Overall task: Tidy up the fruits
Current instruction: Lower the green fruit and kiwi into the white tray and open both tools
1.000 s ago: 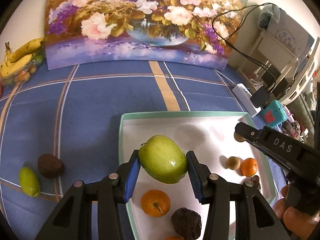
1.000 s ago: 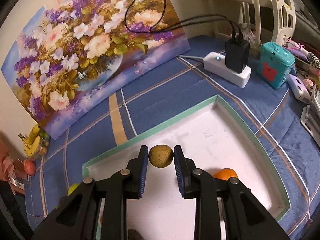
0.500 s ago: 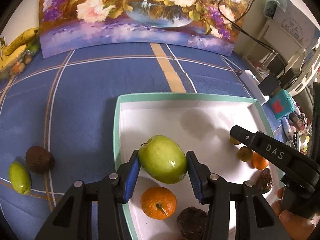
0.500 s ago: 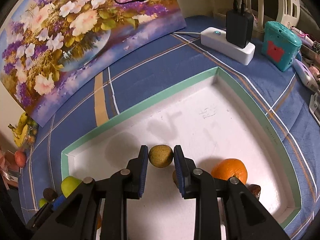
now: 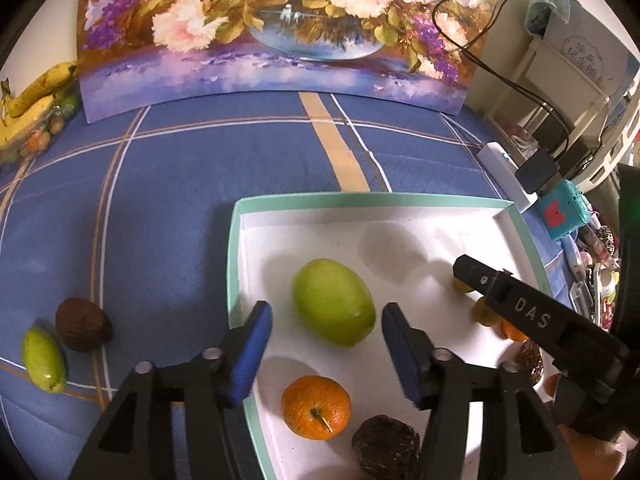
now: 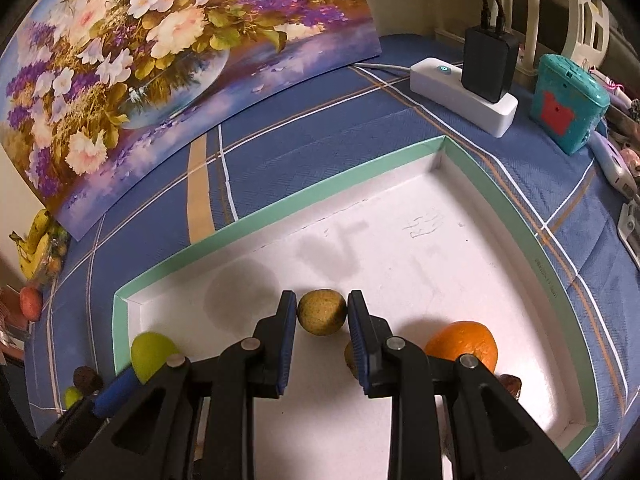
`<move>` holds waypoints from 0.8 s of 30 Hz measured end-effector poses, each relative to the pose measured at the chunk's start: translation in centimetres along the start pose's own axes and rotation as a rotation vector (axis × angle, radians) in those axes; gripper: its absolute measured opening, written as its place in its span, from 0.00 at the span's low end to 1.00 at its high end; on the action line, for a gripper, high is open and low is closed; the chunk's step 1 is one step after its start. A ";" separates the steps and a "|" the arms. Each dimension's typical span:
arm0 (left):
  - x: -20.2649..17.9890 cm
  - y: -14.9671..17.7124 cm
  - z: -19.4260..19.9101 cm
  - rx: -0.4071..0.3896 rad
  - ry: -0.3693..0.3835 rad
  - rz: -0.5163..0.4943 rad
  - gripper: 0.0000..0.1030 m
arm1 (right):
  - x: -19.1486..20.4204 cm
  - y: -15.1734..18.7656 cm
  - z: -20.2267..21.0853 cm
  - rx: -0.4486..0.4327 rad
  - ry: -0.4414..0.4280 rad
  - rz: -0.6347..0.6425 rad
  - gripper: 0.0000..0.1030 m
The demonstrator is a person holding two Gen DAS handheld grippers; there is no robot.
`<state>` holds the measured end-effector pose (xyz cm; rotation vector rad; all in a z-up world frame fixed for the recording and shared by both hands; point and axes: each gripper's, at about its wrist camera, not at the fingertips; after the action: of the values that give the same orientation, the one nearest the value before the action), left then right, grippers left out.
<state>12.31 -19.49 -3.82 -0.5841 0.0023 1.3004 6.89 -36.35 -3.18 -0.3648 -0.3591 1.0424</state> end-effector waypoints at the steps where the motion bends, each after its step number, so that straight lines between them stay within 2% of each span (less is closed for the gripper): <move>1: -0.1 -0.1 0.1 0.001 0.003 -0.002 0.64 | 0.0 0.0 0.0 -0.002 0.000 -0.001 0.28; 2: -0.2 -0.1 0.3 0.000 0.004 -0.004 0.67 | 0.0 0.0 0.0 -0.005 0.000 -0.001 0.31; 5: -0.5 -0.6 1.0 -0.013 -0.003 -0.016 0.71 | -0.1 0.0 0.4 -0.025 0.000 -0.001 0.48; 8: -0.7 -1.1 2.1 -0.040 -0.018 -0.024 0.77 | -0.2 -0.2 0.9 -0.048 0.009 -0.006 0.50; 10: -0.5 -1.4 2.7 -0.054 -0.043 -0.024 0.80 | -0.5 -0.3 1.2 -0.061 0.013 -0.013 0.55; 13: 0.3 -1.9 3.3 -0.081 -0.072 -0.013 0.93 | -0.6 -0.4 1.5 -0.074 0.023 -0.010 0.62; 14: 0.6 -2.0 3.4 -0.089 -0.085 -0.007 1.00 | -0.6 -0.4 1.6 -0.077 0.026 -0.009 0.66; 19: 2.9 -2.3 3.2 -0.103 -0.138 0.077 1.00 | -0.7 -0.2 1.5 -0.079 0.024 -0.005 0.71; 20: 3.3 -2.3 3.2 -0.104 -0.149 0.088 1.00 | -0.7 -0.1 1.4 -0.077 0.026 -0.004 0.79; 21: 3.6 -2.4 3.2 -0.107 -0.159 0.097 1.00 | -0.7 0.0 1.2 -0.077 0.027 -0.003 0.82; 24: 4.6 -2.4 3.2 -0.117 -0.193 0.134 1.00 | -0.6 0.1 1.0 -0.074 0.024 -0.002 0.82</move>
<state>14.82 -14.42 -1.56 -0.5634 -0.1981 1.4907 6.05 -36.74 -2.42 -0.4426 -0.3771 1.0242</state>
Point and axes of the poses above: each gripper's, at about its wrist camera, not at the fingertips, and z roughly against the way its jaws point, x to its left, y to its underside, and after that the axes turned 9 degrees about z, right-handed
